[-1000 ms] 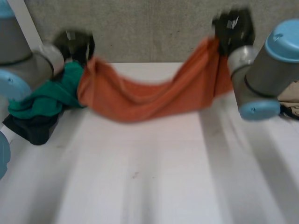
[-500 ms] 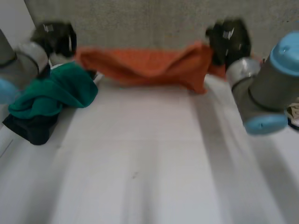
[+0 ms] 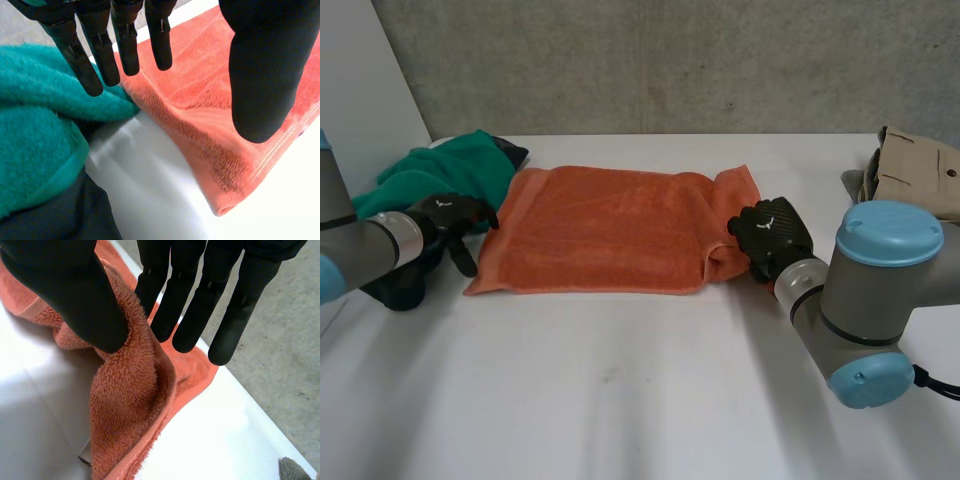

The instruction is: Fold the laundry.

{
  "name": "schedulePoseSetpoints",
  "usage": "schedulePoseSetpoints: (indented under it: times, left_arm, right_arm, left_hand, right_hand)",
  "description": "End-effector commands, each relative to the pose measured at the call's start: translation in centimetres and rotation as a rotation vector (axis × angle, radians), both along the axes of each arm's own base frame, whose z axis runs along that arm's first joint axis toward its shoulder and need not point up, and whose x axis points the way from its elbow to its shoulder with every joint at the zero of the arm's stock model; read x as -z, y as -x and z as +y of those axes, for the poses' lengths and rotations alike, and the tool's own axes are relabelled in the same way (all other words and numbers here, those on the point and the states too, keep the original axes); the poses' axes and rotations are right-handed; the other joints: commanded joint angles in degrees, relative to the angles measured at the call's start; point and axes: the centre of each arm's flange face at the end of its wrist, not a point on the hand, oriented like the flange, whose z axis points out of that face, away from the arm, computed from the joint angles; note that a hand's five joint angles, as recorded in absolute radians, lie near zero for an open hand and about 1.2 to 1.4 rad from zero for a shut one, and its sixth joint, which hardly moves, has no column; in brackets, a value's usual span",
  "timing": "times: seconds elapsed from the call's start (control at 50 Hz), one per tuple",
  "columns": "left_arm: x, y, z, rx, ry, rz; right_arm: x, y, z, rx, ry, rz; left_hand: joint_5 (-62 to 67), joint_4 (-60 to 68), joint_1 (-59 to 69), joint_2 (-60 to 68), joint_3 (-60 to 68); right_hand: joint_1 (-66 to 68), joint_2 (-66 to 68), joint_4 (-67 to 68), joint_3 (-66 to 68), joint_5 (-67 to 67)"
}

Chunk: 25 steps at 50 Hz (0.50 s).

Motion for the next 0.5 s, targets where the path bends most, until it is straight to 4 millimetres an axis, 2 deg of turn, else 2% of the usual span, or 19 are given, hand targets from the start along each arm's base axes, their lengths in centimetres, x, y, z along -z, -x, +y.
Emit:
schedulePoseSetpoints:
  times: [0.02,0.12,0.22,0.3,0.42,0.5]
  left_arm:
    - [-0.7,0.5,2.5,0.073,0.055,-0.056]
    - [1.2,0.7,3.7,0.143,0.086,-0.174]
    - [3.1,1.2,3.8,0.187,0.1,-0.237]
    - [4.2,1.8,3.3,0.193,0.096,-0.245]
    - [4.8,2.2,2.0,0.17,0.126,-0.264]
    - [5.1,2.4,0.9,0.149,0.152,-0.273]
  right_arm:
    - [-1.3,0.2,0.2,0.013,-0.005,-0.064]
    - [-1.8,0.3,0.0,0.019,0.002,-0.071]
    - [-1.7,0.4,-0.1,0.022,0.002,-0.069]
    - [-1.5,0.6,-0.1,0.026,-0.006,-0.061]
    - [-1.5,0.9,-0.2,0.034,-0.012,-0.059]
    - [-1.4,0.9,-0.2,0.034,-0.018,-0.055]
  left_hand:
    - [0.9,0.9,-0.2,0.0,0.0]
    - [1.1,1.0,0.0,0.1,0.2]
    - [1.1,1.0,0.0,0.1,0.2]
    - [1.2,1.2,0.1,0.3,0.4]
    - [3.1,3.0,2.0,2.1,2.2]
    - [11.6,11.6,10.5,10.7,10.8]
  right_hand:
    - [14.7,12.1,11.2,11.6,14.2]
    - [14.7,12.1,11.2,11.6,14.2]
    - [14.7,12.1,11.2,11.6,14.2]
    - [14.7,12.1,11.2,11.6,14.2]
    - [14.7,12.1,11.2,11.6,14.2]
    - [14.7,12.1,11.2,11.6,14.2]
